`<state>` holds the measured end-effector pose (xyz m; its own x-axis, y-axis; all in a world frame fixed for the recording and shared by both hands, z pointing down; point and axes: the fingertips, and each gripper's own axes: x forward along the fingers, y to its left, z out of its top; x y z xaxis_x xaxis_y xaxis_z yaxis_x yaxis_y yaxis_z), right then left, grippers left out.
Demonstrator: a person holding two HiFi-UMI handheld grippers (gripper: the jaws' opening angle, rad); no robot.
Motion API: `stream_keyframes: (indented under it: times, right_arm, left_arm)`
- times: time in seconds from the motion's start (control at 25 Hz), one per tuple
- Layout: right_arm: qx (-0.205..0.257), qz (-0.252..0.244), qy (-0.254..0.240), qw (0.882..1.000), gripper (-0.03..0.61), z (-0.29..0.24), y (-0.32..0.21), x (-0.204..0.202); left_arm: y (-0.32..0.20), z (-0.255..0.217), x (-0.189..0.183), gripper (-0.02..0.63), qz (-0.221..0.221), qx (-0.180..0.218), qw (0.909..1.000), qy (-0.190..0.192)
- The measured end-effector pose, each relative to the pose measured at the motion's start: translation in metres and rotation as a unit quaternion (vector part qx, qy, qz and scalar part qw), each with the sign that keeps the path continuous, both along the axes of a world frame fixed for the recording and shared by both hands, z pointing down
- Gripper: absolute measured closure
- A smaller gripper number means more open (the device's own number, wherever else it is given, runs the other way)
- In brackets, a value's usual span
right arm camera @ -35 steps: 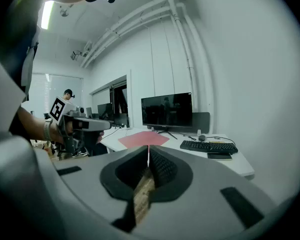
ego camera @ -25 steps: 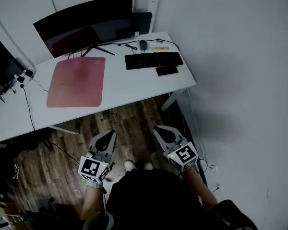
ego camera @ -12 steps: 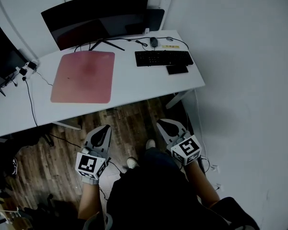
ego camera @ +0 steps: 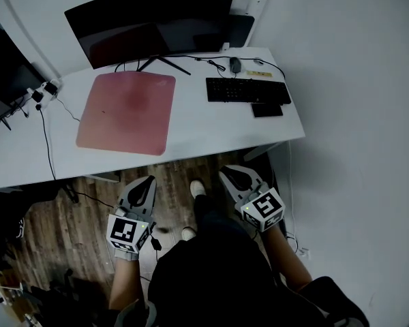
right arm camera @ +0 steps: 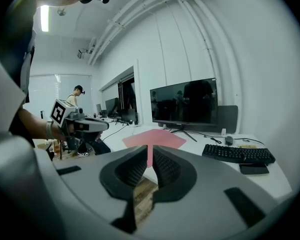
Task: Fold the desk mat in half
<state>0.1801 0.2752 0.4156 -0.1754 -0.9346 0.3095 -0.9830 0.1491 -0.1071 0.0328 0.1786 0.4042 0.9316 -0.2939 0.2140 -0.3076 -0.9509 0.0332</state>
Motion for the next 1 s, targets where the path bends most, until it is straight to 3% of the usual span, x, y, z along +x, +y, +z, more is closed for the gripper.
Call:
stream_keyframes:
  times: [0.56, 0.8, 1.0]
  right_arm:
    - [-0.022, -0.112, -0.015, 0.993, 0.555, 0.021, -0.134, 0.053]
    - [-0.033, -0.192, -0.006, 0.981, 0.555, 0.033, -0.184, 0.053]
    - [-0.051, -0.265, 0.001, 0.963, 0.552, 0.052, -0.214, 0.038]
  left_arm:
    - [-0.092, 0.018, 0.049, 0.606, -0.084, -0.018, 0.9955, -0.040]
    - [-0.122, 0.036, 0.048, 0.606, -0.144, -0.034, 0.9871, -0.062]
    - [-0.139, 0.057, 0.035, 0.603, -0.198, -0.052, 0.9756, -0.079]
